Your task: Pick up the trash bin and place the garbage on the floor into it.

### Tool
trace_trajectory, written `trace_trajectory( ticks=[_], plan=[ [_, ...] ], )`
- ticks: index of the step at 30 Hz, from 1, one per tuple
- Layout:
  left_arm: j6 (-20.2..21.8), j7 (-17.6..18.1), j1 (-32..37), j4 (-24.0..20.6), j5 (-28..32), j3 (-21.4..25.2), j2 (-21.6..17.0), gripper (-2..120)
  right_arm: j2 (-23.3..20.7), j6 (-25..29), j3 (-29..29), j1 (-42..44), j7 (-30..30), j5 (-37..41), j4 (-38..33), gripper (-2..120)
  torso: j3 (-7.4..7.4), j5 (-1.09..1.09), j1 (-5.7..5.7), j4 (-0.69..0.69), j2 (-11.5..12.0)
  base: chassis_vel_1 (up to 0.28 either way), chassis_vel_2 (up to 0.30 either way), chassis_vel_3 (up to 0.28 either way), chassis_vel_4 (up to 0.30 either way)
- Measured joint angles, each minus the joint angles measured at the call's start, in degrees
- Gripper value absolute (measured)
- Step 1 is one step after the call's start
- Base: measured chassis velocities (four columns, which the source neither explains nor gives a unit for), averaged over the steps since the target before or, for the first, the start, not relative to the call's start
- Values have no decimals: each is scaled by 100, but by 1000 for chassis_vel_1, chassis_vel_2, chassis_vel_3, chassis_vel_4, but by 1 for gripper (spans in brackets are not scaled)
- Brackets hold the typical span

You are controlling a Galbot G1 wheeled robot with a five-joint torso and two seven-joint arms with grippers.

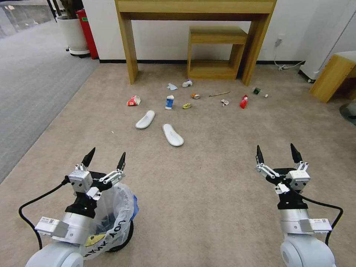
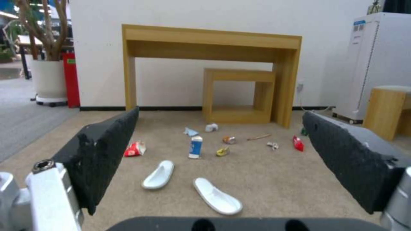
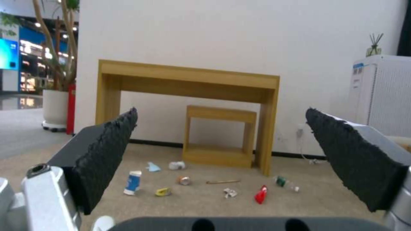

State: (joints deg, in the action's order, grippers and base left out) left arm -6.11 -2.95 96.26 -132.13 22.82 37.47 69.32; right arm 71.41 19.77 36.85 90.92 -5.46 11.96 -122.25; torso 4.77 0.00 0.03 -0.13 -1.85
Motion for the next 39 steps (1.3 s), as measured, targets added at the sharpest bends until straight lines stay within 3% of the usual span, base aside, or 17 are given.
trace_trajectory(
  ticks=[39],
  plan=[
    [-54, -31, 192, -102, -196, -73, 109, 96, 0, 458, 36, 8, 238, -268, 329, 100, 0, 1, 0, 0, 0, 3, 2, -3, -3]
  ],
)
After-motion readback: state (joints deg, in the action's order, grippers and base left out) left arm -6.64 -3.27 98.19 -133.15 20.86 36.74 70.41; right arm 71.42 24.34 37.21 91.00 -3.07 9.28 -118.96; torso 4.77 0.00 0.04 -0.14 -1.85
